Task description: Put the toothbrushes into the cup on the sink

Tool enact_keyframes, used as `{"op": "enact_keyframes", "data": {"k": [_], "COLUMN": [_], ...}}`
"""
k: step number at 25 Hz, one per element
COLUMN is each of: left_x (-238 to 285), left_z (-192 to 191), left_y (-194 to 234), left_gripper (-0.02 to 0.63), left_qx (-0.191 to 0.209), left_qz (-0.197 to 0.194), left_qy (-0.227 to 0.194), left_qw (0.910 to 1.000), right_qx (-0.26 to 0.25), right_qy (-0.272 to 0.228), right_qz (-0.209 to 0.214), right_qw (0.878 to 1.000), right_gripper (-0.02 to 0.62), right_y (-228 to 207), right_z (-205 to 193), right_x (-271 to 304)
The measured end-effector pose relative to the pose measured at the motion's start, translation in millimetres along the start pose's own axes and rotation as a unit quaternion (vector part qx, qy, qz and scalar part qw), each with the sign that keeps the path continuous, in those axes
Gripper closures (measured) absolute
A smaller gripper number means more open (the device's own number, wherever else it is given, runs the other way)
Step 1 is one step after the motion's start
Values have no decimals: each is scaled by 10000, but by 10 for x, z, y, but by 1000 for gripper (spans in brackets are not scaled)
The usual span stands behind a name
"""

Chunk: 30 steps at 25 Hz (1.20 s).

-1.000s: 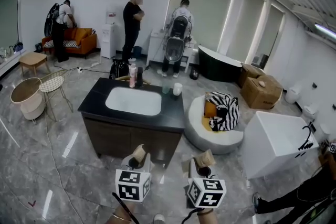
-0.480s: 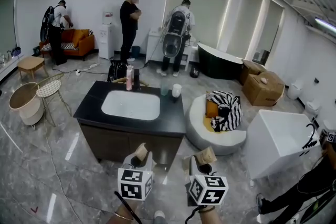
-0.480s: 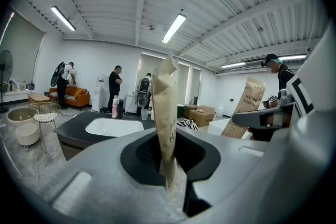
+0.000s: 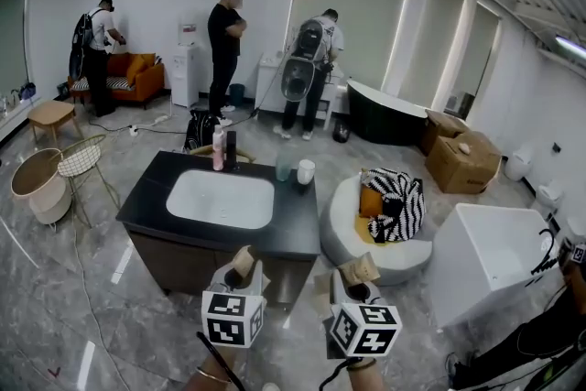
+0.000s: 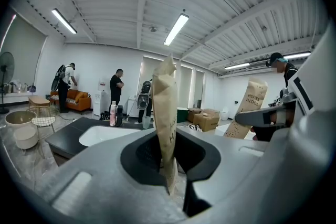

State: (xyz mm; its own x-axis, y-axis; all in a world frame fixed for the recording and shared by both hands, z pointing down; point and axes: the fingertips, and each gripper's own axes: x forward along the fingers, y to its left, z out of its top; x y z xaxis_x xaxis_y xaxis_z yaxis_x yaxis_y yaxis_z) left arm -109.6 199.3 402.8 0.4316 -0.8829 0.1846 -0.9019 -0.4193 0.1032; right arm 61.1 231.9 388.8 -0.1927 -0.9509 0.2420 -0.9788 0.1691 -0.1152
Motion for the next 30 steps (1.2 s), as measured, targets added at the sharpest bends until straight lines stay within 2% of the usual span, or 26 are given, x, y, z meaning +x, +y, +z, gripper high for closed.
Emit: {"op": "enact_keyframes", "data": {"k": [18, 30], "left_x": [1051, 1320], "left_z": [179, 193], "left_y": [110, 148], "left_gripper": [571, 571], "left_qx": [100, 231], "left_qz": [328, 454], "left_qy": [49, 147], "left_qw": [9994, 9986], "right_qx": [84, 233], "right_qy": [39, 55], "right_qz": [334, 477], "right_qw": [9994, 9986], "right_gripper": [548, 548], "right_y": [-567, -733], "right_z": [234, 261], "right_x": [1008, 1333]}}
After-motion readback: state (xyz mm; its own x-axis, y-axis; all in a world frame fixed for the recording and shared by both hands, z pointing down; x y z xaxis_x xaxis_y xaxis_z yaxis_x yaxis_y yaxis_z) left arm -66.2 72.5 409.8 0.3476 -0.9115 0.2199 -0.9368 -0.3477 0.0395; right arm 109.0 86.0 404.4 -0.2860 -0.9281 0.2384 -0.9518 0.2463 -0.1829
